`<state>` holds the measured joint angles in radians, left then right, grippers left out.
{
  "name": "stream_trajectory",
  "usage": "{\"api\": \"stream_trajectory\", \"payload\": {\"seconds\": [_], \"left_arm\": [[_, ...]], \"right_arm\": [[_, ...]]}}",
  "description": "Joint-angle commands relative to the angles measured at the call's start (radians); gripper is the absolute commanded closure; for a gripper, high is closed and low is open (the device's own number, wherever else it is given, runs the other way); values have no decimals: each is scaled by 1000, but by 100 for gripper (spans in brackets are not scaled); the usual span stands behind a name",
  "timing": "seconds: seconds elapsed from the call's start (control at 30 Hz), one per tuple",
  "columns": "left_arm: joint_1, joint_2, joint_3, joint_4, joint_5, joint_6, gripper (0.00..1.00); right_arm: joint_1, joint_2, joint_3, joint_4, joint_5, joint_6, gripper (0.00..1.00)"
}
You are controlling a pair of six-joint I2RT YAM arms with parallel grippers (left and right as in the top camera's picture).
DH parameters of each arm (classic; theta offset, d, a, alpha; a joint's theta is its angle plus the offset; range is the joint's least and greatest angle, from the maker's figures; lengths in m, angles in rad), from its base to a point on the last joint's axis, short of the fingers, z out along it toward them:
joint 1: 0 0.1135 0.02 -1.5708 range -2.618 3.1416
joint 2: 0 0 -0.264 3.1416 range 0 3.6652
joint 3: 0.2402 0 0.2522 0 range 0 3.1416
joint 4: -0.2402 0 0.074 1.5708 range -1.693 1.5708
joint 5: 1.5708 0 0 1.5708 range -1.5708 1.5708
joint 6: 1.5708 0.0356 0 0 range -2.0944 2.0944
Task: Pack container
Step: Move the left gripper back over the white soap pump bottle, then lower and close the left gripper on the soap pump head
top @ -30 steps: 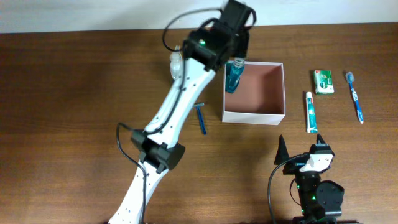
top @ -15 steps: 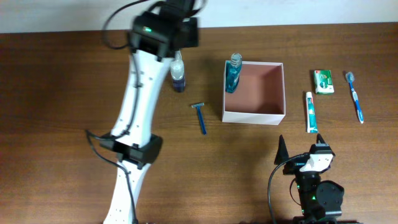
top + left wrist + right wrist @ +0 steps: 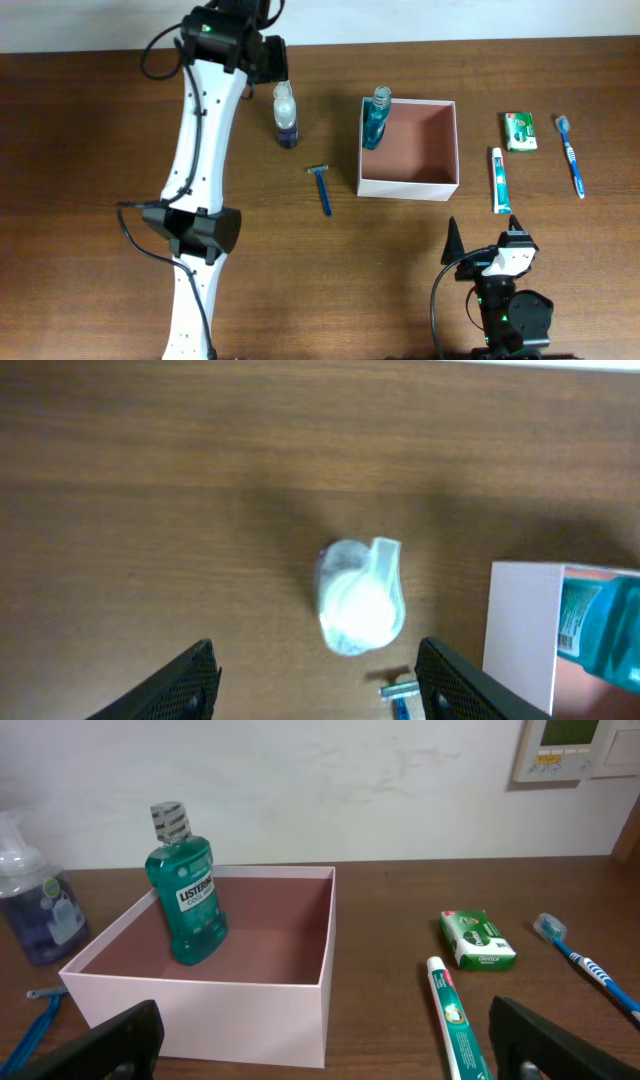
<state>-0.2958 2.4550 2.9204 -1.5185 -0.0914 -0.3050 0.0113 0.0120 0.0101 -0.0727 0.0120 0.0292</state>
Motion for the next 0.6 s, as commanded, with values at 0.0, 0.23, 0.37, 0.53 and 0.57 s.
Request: {"api": "stream_trajectory", "payload": {"seconds": [0.0, 0.23, 0.37, 0.53, 0.57], "left_arm": [[-16, -32, -68, 31, 47, 86, 35], [-25, -31, -195, 100, 51, 103, 35], [-26, -31, -245, 146, 51, 121, 35], [-27, -31, -284, 179, 63, 151, 35], [-27, -31, -288, 183, 72, 167, 35]], "right_arm": [[7, -8, -5, -7, -5, 1, 1], [7, -8, -5, -7, -5, 1, 1], [7, -8, -5, -7, -5, 1, 1], [7, -8, -5, -7, -5, 1, 1], [7, -8, -5, -7, -5, 1, 1]]}}
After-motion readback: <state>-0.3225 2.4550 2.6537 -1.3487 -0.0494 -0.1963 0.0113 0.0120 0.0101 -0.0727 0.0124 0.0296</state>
